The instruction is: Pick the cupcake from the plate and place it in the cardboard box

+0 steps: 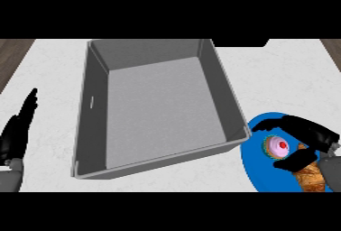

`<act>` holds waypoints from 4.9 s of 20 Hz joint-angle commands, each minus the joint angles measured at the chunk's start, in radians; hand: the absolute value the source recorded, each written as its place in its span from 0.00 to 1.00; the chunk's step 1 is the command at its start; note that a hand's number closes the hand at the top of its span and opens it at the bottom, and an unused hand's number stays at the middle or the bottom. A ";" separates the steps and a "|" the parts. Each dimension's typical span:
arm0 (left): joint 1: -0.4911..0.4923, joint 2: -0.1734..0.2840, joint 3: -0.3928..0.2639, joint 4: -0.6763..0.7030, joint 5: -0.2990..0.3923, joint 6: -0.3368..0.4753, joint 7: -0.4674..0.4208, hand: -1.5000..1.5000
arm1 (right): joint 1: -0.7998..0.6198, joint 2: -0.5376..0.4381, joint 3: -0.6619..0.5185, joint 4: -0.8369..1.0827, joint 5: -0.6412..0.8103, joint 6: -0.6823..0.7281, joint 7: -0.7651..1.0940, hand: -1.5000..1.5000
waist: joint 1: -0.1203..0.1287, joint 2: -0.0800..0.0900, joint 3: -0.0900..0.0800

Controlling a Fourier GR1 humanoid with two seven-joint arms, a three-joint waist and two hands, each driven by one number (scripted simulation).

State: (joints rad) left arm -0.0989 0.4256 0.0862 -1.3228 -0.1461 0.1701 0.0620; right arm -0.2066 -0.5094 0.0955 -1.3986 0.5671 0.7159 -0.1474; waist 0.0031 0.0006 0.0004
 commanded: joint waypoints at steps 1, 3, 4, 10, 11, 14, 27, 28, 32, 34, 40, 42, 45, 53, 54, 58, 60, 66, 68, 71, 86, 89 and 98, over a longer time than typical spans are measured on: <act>0.005 -0.031 -0.014 -0.008 -0.024 0.015 -0.002 0.50 | -0.016 0.064 0.012 0.009 0.084 -0.158 -0.015 1.00 | 0.001 0.000 0.000; -0.008 0.008 0.036 0.024 -0.001 -0.022 -0.025 0.50 | -0.038 -0.010 -0.046 0.047 0.083 -0.147 -0.079 1.00 | -0.001 0.000 0.000; -0.020 -0.009 -0.002 -0.052 -0.024 -0.016 0.079 0.50 | -0.014 0.057 -0.001 0.055 0.132 -0.231 -0.069 1.00 | 0.001 -0.001 0.000; -0.003 -0.050 0.015 0.065 -0.059 0.026 -0.073 0.50 | -0.106 0.050 -0.064 0.126 0.181 -0.348 -0.111 1.00 | 0.000 0.002 0.000; 0.018 -0.011 0.028 0.002 -0.025 -0.020 -0.020 0.50 | 0.017 0.128 -0.035 -0.020 0.225 -0.413 0.074 1.00 | -0.013 -0.005 -0.001; 0.042 0.003 0.057 0.015 -0.014 -0.008 -0.009 0.50 | 0.085 0.211 -0.045 -0.122 0.306 -0.493 0.341 1.00 | -0.061 -0.027 -0.007; 0.048 -0.005 0.050 0.009 -0.012 -0.021 -0.017 0.50 | 0.156 0.430 0.330 -0.727 0.894 -0.556 0.927 1.00 | -0.036 -0.021 -0.007; 0.040 -0.004 0.037 -0.009 -0.026 -0.018 -0.018 0.50 | 0.145 0.458 0.381 -0.765 0.933 -0.534 0.960 1.00 | -0.029 -0.018 -0.005; 0.014 0.012 0.046 -0.022 -0.009 -0.051 0.008 0.50 | 0.038 0.506 0.636 -0.769 1.037 -0.396 1.180 1.00 | 0.001 -0.009 -0.003; -0.009 -0.036 0.013 -0.011 -0.039 -0.019 0.012 0.50 | -0.092 0.508 0.671 -0.664 0.953 -0.447 1.279 1.00 | 0.009 -0.001 -0.002; -0.016 -0.017 0.026 -0.017 -0.028 -0.050 0.014 0.50 | -0.355 0.509 0.617 -0.486 0.746 -0.613 1.443 1.00 | 0.032 0.002 -0.001; -0.024 -0.001 0.037 -0.010 -0.030 -0.055 -0.012 0.50 | -0.438 0.509 0.518 -0.454 0.695 -0.630 1.424 1.00 | 0.032 0.003 -0.001; -0.021 -0.019 0.032 0.017 -0.034 -0.049 -0.019 0.50 | -0.544 0.509 0.449 -0.333 0.622 -0.689 1.426 1.00 | 0.038 0.006 -0.002; -0.055 -0.054 -0.006 -0.001 -0.064 -0.035 0.019 0.50 | -0.721 0.509 0.308 0.009 0.457 -0.906 1.348 1.00 | 0.052 0.012 -0.001; -0.064 -0.026 0.029 0.042 -0.039 -0.058 -0.027 0.50 | -0.761 0.509 0.273 0.064 0.431 -0.911 1.321 1.00 | 0.054 0.015 -0.002; -0.037 -0.058 0.003 0.017 -0.054 -0.045 -0.027 0.50 | -0.842 0.509 0.249 0.267 0.395 -1.014 1.285 1.00 | 0.061 0.014 -0.002; -0.102 -0.041 0.010 0.037 -0.069 -0.039 -0.009 0.50 | -0.848 0.509 0.255 0.367 0.359 -1.077 1.246 1.00 | 0.057 0.018 -0.002; -0.104 -0.044 0.017 0.063 -0.053 -0.061 -0.019 0.50 | -0.882 0.509 0.218 0.571 0.273 -1.202 1.247 0.00 | 0.069 0.024 -0.002; -0.119 -0.052 0.006 0.032 -0.064 -0.049 0.009 0.50 | -0.892 0.509 0.193 0.611 0.211 -1.263 1.229 0.00 | 0.086 0.025 -0.001; -0.106 -0.051 0.006 0.021 -0.054 -0.067 0.005 0.50 | -0.920 0.509 0.214 0.716 0.134 -1.336 1.143 0.00 | 0.093 0.024 -0.001; -0.062 -0.011 0.071 0.051 -0.038 -0.081 -0.016 0.50 | -0.946 0.509 0.223 0.700 0.088 -1.772 0.942 0.00 | 0.023 0.005 -0.001; -0.007 -0.047 0.051 -0.007 -0.054 -0.056 -0.017 0.50 | -0.898 0.509 0.227 0.661 0.071 -1.807 0.912 0.00 | 0.020 0.001 0.000; 0.080 -0.017 0.094 -0.078 -0.042 -0.062 0.033 0.50 | -0.531 0.431 0.266 0.169 0.260 -1.693 1.091 0.00 | -0.050 -0.026 0.000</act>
State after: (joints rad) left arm -0.0628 0.3878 0.1594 -1.3570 -0.2001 0.1213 0.0739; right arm -0.8724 -0.0510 0.3448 -1.0604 0.7519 -0.9788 0.8402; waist -0.0274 -0.0159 0.0000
